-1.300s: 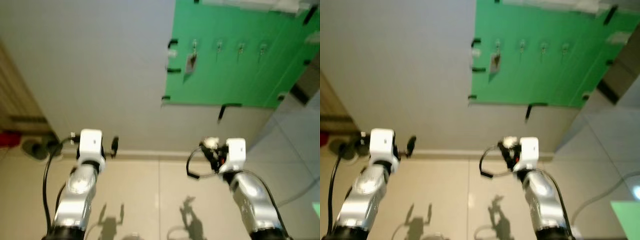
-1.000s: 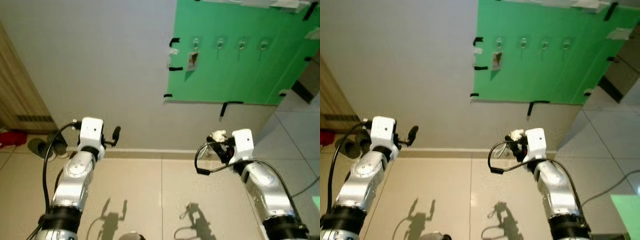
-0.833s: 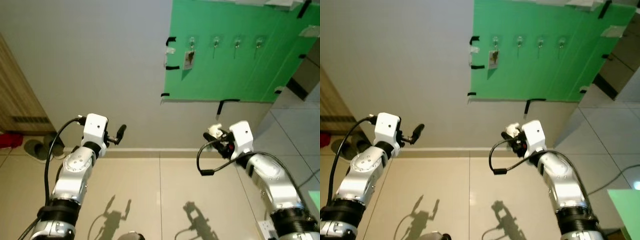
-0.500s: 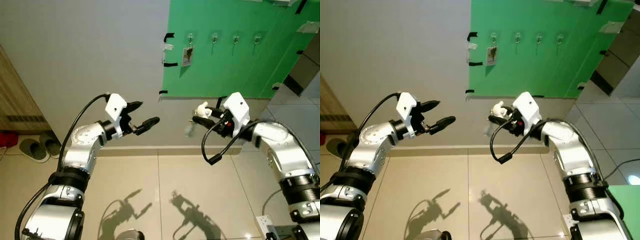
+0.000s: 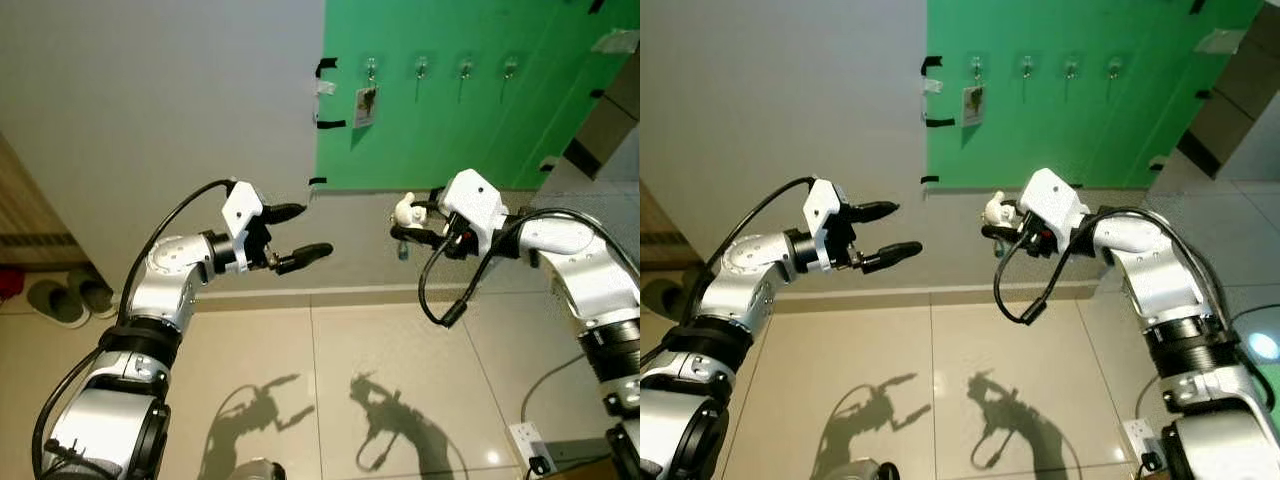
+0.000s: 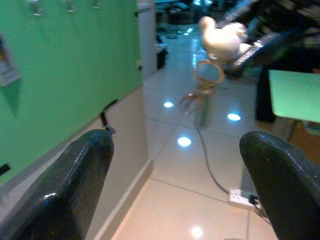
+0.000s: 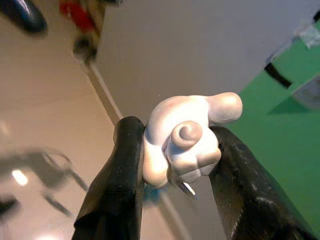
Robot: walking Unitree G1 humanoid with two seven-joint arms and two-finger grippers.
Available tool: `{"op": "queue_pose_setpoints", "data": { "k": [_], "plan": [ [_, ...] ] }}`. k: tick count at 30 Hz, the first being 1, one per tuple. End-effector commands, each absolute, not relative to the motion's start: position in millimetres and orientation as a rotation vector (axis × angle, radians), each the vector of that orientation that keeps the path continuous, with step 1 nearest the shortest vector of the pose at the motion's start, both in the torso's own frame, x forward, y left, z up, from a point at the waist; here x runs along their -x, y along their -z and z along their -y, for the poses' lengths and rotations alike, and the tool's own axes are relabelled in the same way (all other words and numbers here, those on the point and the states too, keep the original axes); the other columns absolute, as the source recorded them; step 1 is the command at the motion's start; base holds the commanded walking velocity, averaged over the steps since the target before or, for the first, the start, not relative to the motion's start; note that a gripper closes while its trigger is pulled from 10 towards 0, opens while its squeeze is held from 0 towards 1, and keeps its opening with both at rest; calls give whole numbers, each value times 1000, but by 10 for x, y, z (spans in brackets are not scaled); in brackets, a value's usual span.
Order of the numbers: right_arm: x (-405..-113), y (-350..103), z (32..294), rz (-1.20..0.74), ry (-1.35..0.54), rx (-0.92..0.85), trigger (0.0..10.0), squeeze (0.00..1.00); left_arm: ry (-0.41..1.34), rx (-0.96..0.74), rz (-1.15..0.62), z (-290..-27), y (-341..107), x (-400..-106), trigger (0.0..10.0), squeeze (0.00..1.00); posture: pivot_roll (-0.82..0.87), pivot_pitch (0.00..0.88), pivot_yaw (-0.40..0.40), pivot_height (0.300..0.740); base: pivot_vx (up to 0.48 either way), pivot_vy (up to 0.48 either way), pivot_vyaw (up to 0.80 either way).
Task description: Hang keys on a hook
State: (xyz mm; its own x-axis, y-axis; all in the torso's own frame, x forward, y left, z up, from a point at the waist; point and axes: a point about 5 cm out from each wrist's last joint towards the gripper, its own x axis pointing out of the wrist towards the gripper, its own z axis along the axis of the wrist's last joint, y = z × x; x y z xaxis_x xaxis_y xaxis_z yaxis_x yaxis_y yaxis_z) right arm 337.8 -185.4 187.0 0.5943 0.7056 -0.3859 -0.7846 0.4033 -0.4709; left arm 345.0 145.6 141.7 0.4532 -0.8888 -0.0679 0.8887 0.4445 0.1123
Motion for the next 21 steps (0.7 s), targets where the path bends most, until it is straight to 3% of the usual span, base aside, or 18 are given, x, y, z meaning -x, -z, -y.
{"op": "queue_pose_setpoints", "data": {
  "k": [1,12,21],
  "plan": [
    [-3417,-2019,1841,-69,-953,861,10000,0,1131,-153,2,-1467,-1445,-3456,10000,0,-35,0,25,740,0,0,0],
    [-3437,-2150,1680,44,-1034,1076,10000,0,1202,-197,11,-1483,-1494,-3454,10000,0,-37,0,42,740,0,0,0],
    [-3440,-2239,1542,106,-1095,1124,10000,0,1235,-182,5,-1431,-1535,-3482,10000,0,-43,0,52,740,0,0,0]
  ]
}}
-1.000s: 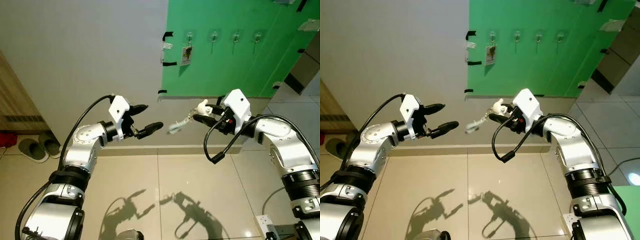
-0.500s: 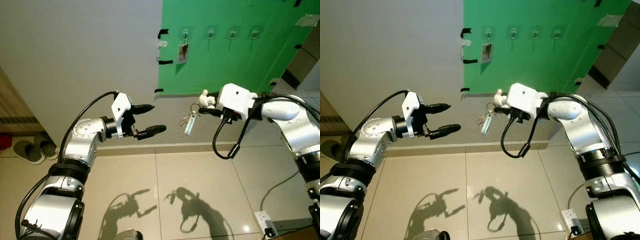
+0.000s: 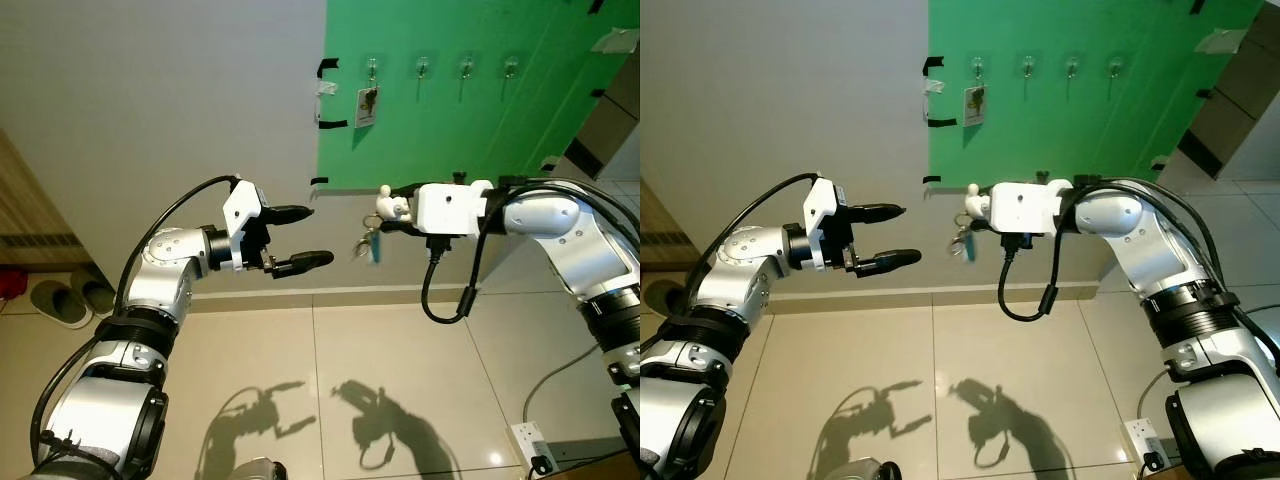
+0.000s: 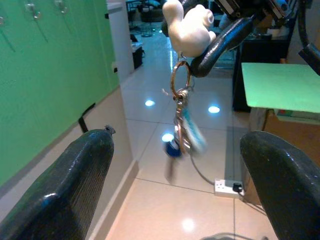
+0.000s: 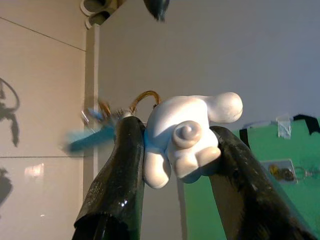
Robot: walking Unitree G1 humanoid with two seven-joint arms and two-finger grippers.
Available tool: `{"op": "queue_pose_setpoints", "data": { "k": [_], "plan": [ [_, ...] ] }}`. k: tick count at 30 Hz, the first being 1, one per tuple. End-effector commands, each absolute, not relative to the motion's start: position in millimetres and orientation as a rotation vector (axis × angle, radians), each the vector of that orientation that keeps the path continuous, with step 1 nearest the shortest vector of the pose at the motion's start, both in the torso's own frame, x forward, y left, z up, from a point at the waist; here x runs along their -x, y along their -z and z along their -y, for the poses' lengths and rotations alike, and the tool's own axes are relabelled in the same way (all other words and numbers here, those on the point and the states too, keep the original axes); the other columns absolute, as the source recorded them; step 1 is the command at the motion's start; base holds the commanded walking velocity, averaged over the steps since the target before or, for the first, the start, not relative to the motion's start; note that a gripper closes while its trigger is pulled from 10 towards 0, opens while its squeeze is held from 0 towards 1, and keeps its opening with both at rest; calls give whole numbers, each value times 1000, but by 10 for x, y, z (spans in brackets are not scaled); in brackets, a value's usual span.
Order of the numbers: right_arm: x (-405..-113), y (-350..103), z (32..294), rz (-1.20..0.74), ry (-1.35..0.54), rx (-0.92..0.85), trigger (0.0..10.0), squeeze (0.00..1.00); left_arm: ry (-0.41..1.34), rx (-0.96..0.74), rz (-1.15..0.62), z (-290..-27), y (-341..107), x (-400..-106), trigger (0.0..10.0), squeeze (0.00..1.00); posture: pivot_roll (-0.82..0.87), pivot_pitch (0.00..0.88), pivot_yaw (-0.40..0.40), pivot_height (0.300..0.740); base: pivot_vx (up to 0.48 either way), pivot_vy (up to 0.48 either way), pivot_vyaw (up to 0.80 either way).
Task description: Hang keys on a hook
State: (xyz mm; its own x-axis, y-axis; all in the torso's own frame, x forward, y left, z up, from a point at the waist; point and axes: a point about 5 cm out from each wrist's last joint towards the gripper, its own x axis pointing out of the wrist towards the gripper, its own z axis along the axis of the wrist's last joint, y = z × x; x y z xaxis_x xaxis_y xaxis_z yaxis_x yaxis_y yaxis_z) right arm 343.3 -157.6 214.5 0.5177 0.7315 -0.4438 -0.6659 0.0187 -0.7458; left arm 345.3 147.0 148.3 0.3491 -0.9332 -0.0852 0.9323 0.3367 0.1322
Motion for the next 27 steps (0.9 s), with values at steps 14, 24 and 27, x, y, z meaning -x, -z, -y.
{"op": "queue_pose_setpoints", "data": {
  "k": [14,24,27],
  "plan": [
    [-3449,-2223,1504,128,-1104,1102,10000,0,1158,-40,33,-1244,-1554,-3563,10000,0,-49,0,50,740,0,0,0],
    [-3498,-2149,1461,120,-1081,948,10000,0,1181,-37,29,-1132,-1604,-3600,10000,0,-40,0,31,740,0,0,0],
    [-3492,-2118,1443,119,-1085,941,10000,0,1197,-42,38,-1083,-1623,-3602,10000,0,-40,0,18,740,0,0,0]
  ]
}}
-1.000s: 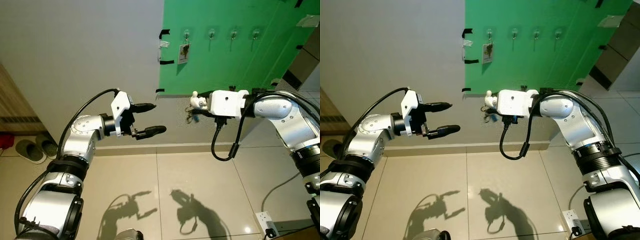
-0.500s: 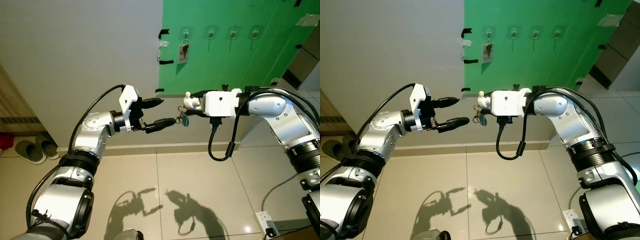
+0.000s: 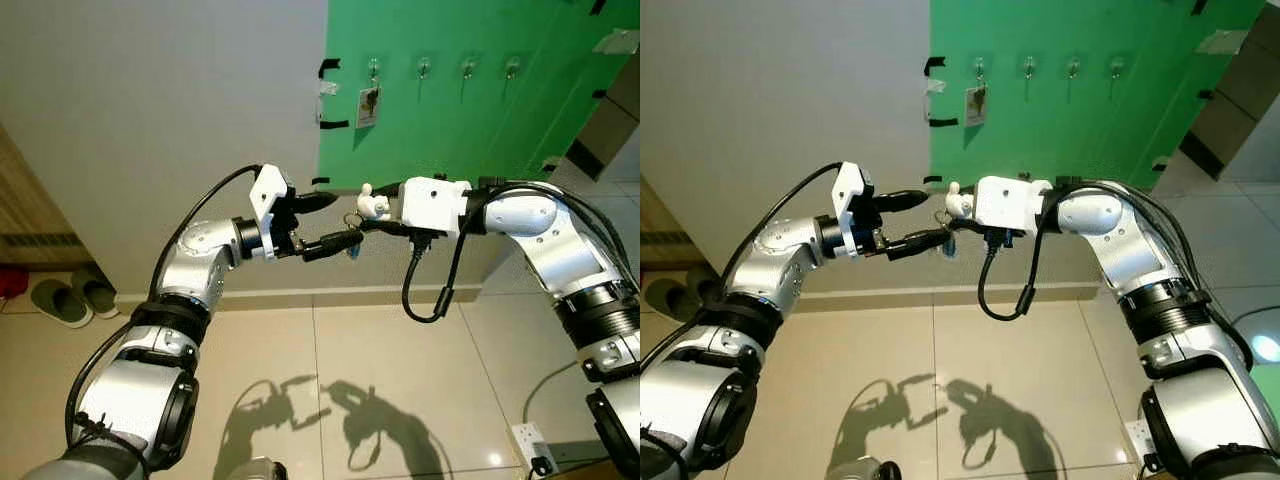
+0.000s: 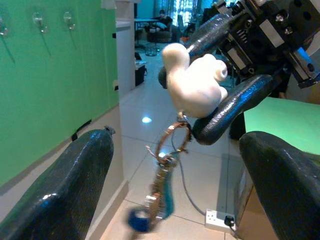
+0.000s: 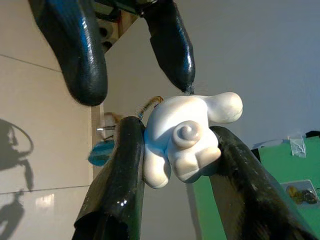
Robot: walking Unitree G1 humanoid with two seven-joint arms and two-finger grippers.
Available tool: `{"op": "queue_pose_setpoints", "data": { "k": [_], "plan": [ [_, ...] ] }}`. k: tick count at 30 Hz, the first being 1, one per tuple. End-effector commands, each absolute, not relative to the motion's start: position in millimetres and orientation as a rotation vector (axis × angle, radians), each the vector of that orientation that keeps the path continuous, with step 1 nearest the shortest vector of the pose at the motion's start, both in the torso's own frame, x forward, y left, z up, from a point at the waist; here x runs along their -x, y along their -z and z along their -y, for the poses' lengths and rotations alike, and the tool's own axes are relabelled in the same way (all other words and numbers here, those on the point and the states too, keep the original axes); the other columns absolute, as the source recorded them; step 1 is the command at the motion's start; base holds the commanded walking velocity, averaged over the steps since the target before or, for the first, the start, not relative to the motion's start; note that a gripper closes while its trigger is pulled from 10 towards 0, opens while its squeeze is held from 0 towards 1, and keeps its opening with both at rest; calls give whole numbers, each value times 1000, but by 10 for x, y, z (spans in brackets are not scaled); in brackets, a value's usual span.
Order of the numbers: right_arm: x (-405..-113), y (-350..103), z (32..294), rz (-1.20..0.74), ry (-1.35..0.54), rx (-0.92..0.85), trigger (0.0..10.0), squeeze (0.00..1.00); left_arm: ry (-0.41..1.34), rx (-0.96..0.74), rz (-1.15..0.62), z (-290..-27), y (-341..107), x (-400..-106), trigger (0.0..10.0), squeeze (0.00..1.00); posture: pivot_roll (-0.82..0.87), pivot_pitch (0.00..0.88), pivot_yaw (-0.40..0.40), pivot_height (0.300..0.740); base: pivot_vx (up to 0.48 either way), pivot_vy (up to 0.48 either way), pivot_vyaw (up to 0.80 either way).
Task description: Hang keys on a hook
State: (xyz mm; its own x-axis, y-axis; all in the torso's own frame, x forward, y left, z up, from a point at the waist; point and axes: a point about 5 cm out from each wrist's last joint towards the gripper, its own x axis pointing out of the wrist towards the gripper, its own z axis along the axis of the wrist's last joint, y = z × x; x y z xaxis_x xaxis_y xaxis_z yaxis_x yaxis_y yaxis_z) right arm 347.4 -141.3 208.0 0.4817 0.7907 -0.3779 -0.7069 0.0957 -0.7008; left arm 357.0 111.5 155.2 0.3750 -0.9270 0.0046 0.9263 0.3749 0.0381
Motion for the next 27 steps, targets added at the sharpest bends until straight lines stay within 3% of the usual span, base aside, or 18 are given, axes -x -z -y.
{"op": "queue_pose_setpoints", "data": {
  "k": [1,11,13,16,17,27],
  "plan": [
    [-3490,-2113,1437,118,-1088,940,10000,0,1202,-46,39,-1074,-1627,-3602,10000,0,-40,0,18,740,0,0,0],
    [-3499,-2103,1442,108,-1100,949,10000,0,1241,-82,41,-1052,-1656,-3605,10000,0,-43,0,16,740,0,0,0],
    [-3490,-2104,1441,110,-1106,948,10000,0,1244,-90,37,-1061,-1666,-3613,6275,0,-47,0,19,740,0,0,0],
    [-3484,-2101,1457,107,-1112,952,10000,0,1255,-99,34,-1071,-1681,-3618,6353,0,-50,0,19,740,0,0,0],
    [-3479,-2101,1473,105,-1117,956,10000,0,1267,-107,31,-1081,-1684,-3616,4941,0,-51,0,20,740,0,0,0],
    [-3459,-2170,1537,110,-1137,947,10000,0,1301,-136,10,-1124,-1694,-3620,4392,0,-60,0,18,740,0,0,0]
  ]
}}
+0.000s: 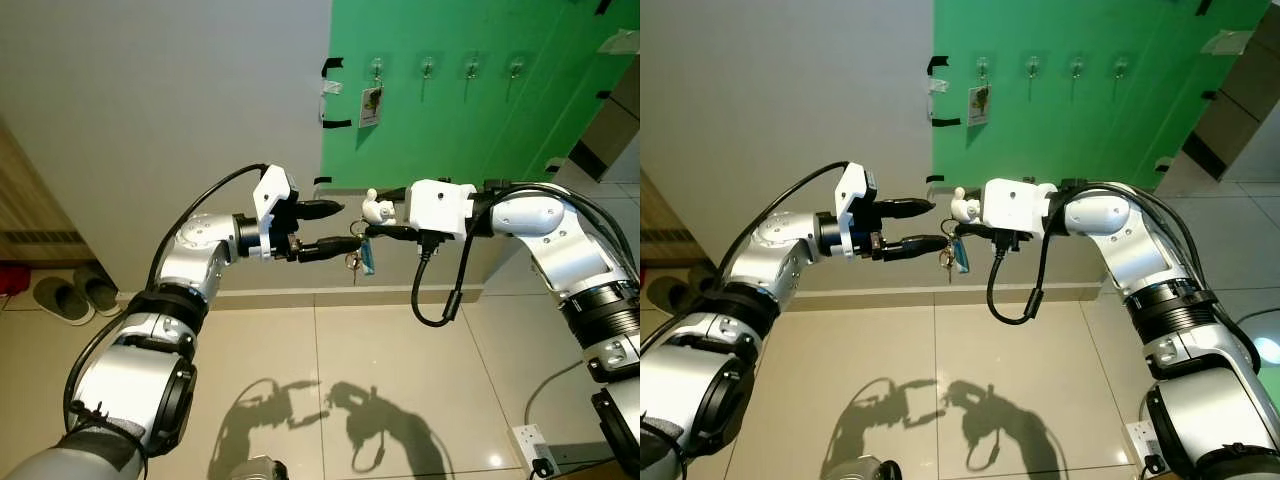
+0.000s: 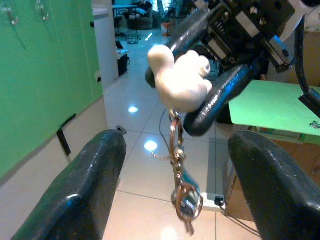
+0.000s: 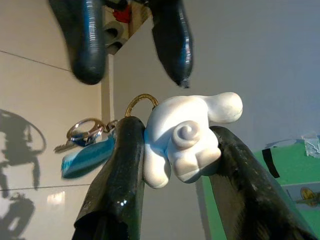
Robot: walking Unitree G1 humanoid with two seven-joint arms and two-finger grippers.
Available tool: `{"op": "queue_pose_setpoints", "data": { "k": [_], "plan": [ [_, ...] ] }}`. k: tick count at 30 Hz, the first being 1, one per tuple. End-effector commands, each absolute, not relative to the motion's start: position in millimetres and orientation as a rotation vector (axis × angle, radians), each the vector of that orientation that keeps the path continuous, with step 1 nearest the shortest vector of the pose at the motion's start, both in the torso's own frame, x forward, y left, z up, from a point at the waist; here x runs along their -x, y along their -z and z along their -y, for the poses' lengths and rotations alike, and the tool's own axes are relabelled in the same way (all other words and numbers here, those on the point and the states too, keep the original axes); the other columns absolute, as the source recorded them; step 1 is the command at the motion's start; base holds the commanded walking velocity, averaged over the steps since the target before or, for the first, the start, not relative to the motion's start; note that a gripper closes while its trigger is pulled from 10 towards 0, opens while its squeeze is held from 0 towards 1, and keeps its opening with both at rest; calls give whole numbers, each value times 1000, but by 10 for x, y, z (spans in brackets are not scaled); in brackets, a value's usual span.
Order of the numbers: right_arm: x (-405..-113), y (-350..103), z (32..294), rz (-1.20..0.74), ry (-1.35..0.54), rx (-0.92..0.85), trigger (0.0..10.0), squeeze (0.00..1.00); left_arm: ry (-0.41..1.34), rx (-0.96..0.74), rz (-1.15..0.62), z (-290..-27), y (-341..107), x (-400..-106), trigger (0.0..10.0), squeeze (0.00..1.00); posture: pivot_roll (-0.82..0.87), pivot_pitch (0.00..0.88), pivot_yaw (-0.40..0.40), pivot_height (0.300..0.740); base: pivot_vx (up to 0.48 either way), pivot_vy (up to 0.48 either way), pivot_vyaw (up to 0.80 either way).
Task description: Hang keys on a hook
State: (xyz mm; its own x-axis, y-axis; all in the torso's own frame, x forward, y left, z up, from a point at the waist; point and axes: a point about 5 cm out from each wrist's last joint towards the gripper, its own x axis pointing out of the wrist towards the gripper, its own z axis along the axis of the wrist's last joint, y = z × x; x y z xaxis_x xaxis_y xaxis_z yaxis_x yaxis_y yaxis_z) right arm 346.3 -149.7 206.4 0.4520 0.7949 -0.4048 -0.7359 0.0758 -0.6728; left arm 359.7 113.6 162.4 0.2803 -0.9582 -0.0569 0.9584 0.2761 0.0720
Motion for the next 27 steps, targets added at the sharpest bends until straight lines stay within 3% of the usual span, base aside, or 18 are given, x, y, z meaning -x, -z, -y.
{"op": "queue_pose_setpoints", "data": {
  "k": [1,4,15,18,19,20,27],
  "plan": [
    [-3455,-2177,1535,113,-1140,939,10000,0,1303,-135,10,-1123,-1694,-3620,4431,0,-62,0,19,740,0,0,0],
    [-3441,-2196,1528,120,-1150,925,10000,0,1316,-128,8,-1109,-1688,-3614,4039,0,-64,0,20,740,0,0,0],
    [-3403,-2268,1490,144,-1180,876,10000,0,1339,-116,9,-1047,-1686,-3611,4471,0,-74,0,22,740,0,0,0],
    [-3385,-2293,1479,151,-1189,862,10000,0,1345,-109,10,-1031,-1703,-3618,2902,0,-75,0,23,740,0,0,0],
    [-3384,-2294,1479,151,-1189,861,10000,0,1345,-108,11,-1030,-1706,-3619,1922,0,-77,0,24,740,0,0,0],
    [-3382,-2295,1479,150,-1189,858,10000,0,1346,-105,12,-1026,-1710,-3621,0,0,-78,0,25,740,0,0,0],
    [-3358,-2284,1487,146,-1193,846,10000,0,1356,-81,12,-1011,-1714,-3620,0,0,-82,0,27,740,0,0,0]
  ]
}}
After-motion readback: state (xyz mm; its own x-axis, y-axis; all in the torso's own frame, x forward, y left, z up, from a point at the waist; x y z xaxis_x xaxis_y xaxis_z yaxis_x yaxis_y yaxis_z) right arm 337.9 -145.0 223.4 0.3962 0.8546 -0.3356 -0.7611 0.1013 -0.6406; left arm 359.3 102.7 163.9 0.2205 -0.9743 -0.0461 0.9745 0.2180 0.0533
